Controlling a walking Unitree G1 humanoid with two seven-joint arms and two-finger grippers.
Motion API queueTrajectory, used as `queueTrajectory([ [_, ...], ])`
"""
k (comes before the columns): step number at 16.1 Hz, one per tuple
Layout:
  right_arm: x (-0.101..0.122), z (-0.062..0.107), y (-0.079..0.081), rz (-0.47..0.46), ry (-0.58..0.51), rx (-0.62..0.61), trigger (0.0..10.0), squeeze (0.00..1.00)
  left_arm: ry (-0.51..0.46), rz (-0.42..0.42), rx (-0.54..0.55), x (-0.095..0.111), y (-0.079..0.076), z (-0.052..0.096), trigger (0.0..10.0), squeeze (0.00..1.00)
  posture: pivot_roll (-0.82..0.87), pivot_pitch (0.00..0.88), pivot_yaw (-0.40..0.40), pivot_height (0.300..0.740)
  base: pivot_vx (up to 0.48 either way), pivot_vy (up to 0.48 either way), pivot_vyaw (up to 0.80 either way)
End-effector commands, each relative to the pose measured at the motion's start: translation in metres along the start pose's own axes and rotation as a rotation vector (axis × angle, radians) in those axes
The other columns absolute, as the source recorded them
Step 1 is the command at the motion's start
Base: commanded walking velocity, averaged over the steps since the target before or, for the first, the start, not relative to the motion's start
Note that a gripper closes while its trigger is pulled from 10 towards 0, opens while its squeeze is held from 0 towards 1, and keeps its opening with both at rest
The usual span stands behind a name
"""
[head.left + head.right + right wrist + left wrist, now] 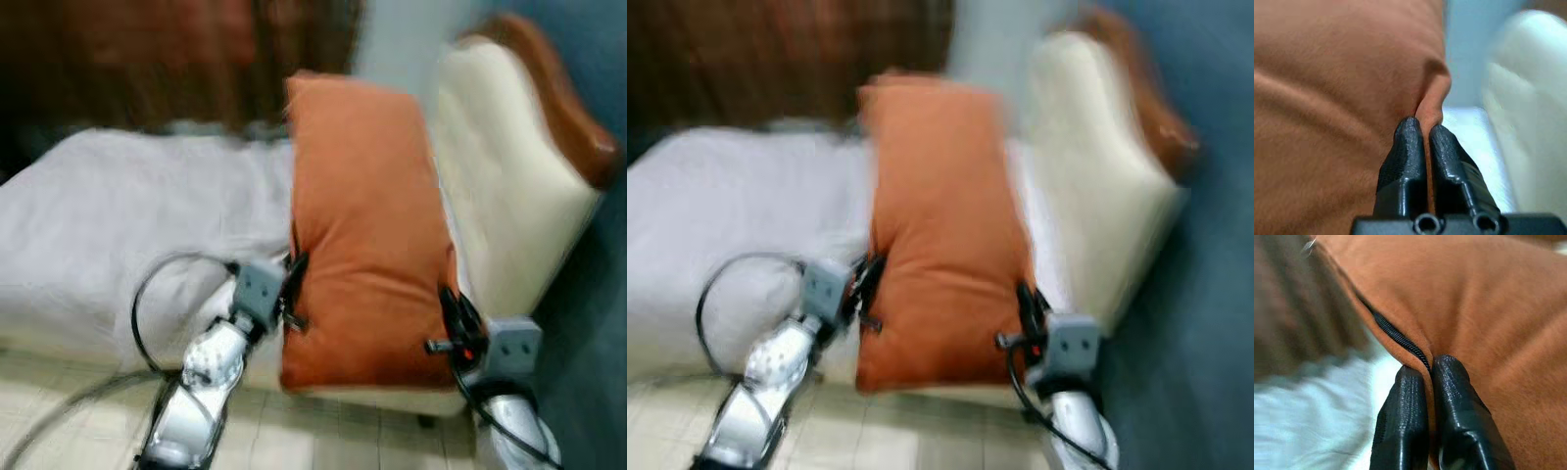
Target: Clean up the room
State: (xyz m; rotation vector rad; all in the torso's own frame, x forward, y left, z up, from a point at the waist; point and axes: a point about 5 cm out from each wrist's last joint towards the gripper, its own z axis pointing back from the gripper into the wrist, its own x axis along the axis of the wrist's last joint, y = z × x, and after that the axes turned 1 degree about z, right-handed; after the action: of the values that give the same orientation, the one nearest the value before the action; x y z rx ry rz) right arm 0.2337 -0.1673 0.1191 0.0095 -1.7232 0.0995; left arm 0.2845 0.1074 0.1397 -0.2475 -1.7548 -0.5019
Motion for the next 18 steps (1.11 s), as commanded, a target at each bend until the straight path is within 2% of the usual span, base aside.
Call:
queueTrajectory([
  [1, 0.000, 0.001, -0.017, 0.031, 0.003, -0.077, 10.0, 0.00, 0.070, -0.003, 0.078, -0.015, 0.019, 0.010, 10.0, 0.00, -0.10, 0.000, 0.072, 0.740, 0.480, 0.000, -0.80],
  [3, -0.002, -0.004, -0.015, 0.044, 0.013, -0.061, 10.0, 0.00, 0.076, -0.002, 0.079, -0.016, 0.020, 0.008, 10.0, 0.00, -0.10, 0.000, 0.072, 0.740, 0.480, 0.000, -0.80],
  [4, -0.005, -0.011, -0.015, 0.058, 0.023, -0.036, 10.0, 0.00, 0.084, 0.007, 0.077, -0.018, 0.020, 0.005, 10.0, 0.00, -0.10, 0.000, 0.068, 0.740, 0.480, 0.000, 0.00],
  [8, -0.006, -0.020, -0.015, 0.065, 0.023, -0.023, 10.0, 0.00, 0.099, 0.016, 0.068, -0.023, 0.020, 0.001, 10.0, 0.00, -0.10, 0.000, 0.066, 0.740, 0.480, 0.000, 0.00],
  [10, -0.008, -0.022, -0.013, 0.071, 0.030, -0.016, 10.0, 0.00, 0.108, 0.021, 0.059, -0.026, 0.020, 0.001, 10.0, 0.00, -0.10, 0.000, 0.070, 0.740, 0.465, 0.000, -0.80],
  [18, -0.013, -0.032, -0.009, 0.076, 0.031, 0.024, 10.0, 0.00, 0.127, 0.016, 0.037, -0.032, 0.014, -0.003, 10.0, 0.00, -0.11, 0.000, 0.071, 0.740, 0.468, 0.000, 0.00],
])
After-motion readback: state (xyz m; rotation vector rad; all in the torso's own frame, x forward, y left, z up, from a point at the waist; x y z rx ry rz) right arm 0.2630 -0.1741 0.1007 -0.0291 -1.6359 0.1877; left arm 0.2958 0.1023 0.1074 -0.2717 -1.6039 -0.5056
